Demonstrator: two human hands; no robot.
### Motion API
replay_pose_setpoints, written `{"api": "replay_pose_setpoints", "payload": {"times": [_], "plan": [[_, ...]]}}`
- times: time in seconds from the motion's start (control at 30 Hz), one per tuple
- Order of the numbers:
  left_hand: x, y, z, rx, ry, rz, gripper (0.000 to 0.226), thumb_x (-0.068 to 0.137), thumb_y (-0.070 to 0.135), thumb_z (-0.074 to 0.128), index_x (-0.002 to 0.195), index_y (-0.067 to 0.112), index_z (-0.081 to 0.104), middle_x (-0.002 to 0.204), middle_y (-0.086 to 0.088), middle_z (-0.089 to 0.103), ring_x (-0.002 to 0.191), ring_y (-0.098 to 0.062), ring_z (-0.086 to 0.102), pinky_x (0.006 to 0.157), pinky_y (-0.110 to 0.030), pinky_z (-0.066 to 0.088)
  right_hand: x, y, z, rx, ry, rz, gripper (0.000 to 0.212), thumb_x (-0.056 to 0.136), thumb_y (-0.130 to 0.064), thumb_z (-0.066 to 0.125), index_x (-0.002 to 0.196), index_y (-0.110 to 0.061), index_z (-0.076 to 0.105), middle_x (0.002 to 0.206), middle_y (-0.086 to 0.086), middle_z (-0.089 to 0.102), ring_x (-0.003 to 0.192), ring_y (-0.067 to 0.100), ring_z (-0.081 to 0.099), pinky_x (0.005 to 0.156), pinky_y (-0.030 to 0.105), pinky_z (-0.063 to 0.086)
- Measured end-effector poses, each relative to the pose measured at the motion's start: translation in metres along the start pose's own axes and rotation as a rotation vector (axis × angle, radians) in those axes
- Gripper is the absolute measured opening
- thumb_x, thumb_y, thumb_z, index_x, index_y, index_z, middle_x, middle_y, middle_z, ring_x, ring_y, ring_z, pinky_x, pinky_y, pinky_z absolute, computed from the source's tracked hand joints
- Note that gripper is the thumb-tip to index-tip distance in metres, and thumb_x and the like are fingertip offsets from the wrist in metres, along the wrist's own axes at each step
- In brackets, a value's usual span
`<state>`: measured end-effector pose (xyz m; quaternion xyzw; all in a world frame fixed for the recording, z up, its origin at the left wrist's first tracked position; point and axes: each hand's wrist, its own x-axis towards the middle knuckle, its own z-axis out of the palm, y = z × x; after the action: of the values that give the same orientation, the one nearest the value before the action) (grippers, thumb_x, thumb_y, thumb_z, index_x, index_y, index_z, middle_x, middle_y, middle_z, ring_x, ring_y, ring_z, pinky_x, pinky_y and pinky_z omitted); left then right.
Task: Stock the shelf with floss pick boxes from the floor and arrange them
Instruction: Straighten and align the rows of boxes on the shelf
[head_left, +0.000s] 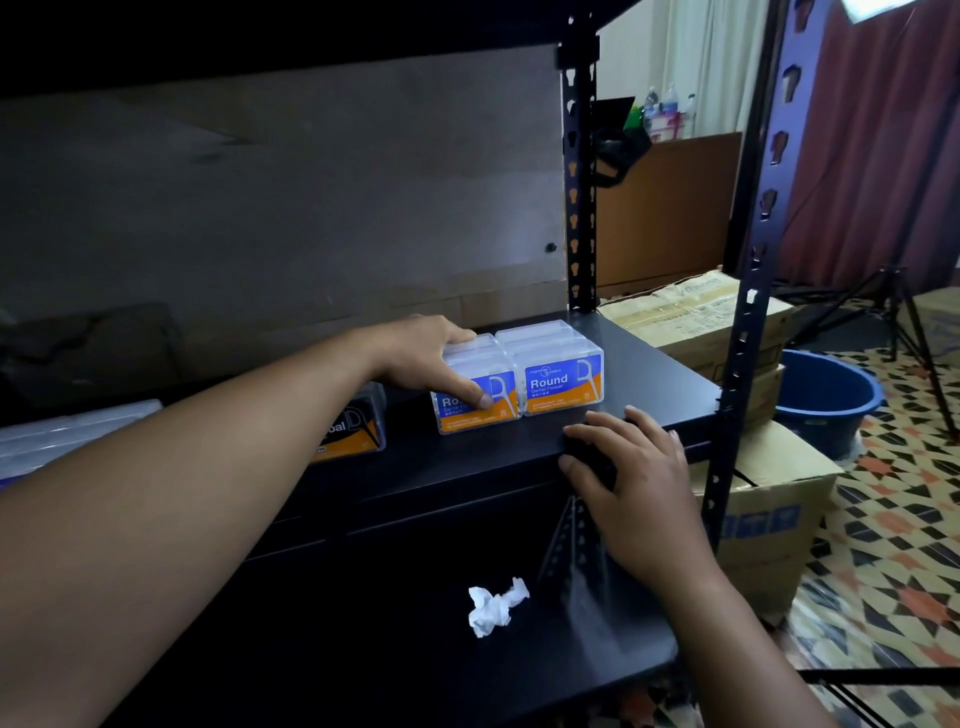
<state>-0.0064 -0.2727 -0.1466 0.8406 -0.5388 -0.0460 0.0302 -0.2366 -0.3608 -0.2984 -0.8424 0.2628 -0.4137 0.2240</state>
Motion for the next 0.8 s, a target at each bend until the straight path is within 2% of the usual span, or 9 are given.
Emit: {"api": "replay_pose_setpoints", "payload": {"times": [0.17,0.33,0.43,0.53,0.6,0.7,0.8], "plan": [[-0.001,0.001,-0.001,-0.001,-0.013,0.003,0.105,0.065,0.068,0.077,0.150,0.023,0.037,0.150,0.009,0.043,0.133,-0.015,0.044,0.108,-0.027,0.033,0.000,-0.001,-0.001,-0.006,-0.001,-0.002,0.029,0.089,-0.038,0.069,0.117,-0.033,0.069,0.132,-0.013,0.060,0.140,0.020,0.034,0.117,0.053,0.019],[-0.002,0.001,0.000,0.006,-0.025,0.003,0.116,0.059,0.077,0.074,0.154,0.028,0.027,0.156,0.010,0.034,0.141,-0.017,0.035,0.116,-0.035,0.029,0.001,-0.005,-0.002,-0.020,-0.018,0.017,0.027,0.089,-0.040,0.068,0.115,-0.033,0.070,0.131,-0.013,0.061,0.140,0.022,0.035,0.116,0.052,0.019],[-0.007,0.005,-0.001,0.002,0.003,0.030,0.107,0.066,0.072,0.074,0.153,0.028,0.029,0.157,0.009,0.033,0.142,-0.017,0.034,0.116,-0.034,0.028,0.002,-0.011,-0.005,-0.017,-0.051,0.017,0.025,0.090,-0.040,0.066,0.114,-0.033,0.070,0.130,-0.013,0.061,0.139,0.019,0.037,0.117,0.050,0.019],[-0.020,0.006,-0.003,-0.013,0.047,0.057,0.094,0.072,0.065,0.073,0.151,0.028,0.036,0.154,0.010,0.038,0.140,-0.015,0.037,0.113,-0.030,0.029,-0.001,-0.018,-0.009,-0.003,-0.062,-0.024,0.025,0.089,-0.039,0.069,0.111,-0.031,0.072,0.125,-0.011,0.064,0.133,0.018,0.044,0.113,0.051,0.029],[-0.031,0.004,-0.004,0.006,0.124,0.084,0.081,0.075,0.062,0.073,0.144,0.028,0.048,0.146,0.009,0.049,0.133,-0.016,0.045,0.107,-0.029,0.035,-0.005,-0.025,-0.012,0.006,-0.088,-0.030,0.026,0.088,-0.040,0.069,0.112,-0.030,0.072,0.124,-0.011,0.065,0.132,0.018,0.044,0.111,0.046,0.033],[-0.054,0.001,-0.007,-0.028,0.294,0.106,0.059,0.077,0.058,0.073,0.127,0.029,0.063,0.118,0.009,0.066,0.103,-0.011,0.060,0.088,-0.026,0.045,-0.014,-0.035,-0.014,0.008,-0.129,-0.016,0.029,0.088,-0.040,0.069,0.114,-0.029,0.071,0.124,-0.010,0.065,0.132,0.017,0.043,0.111,0.037,0.035],[-0.091,0.000,-0.004,-0.100,0.389,0.103,0.047,0.078,0.057,0.072,0.117,0.030,0.068,0.098,0.013,0.069,0.085,-0.003,0.064,0.078,-0.023,0.050,-0.027,-0.049,-0.021,0.053,-0.135,-0.023,0.028,0.087,-0.040,0.070,0.113,-0.029,0.071,0.117,-0.013,0.065,0.118,0.010,0.054,0.099,0.028,0.042]]}}
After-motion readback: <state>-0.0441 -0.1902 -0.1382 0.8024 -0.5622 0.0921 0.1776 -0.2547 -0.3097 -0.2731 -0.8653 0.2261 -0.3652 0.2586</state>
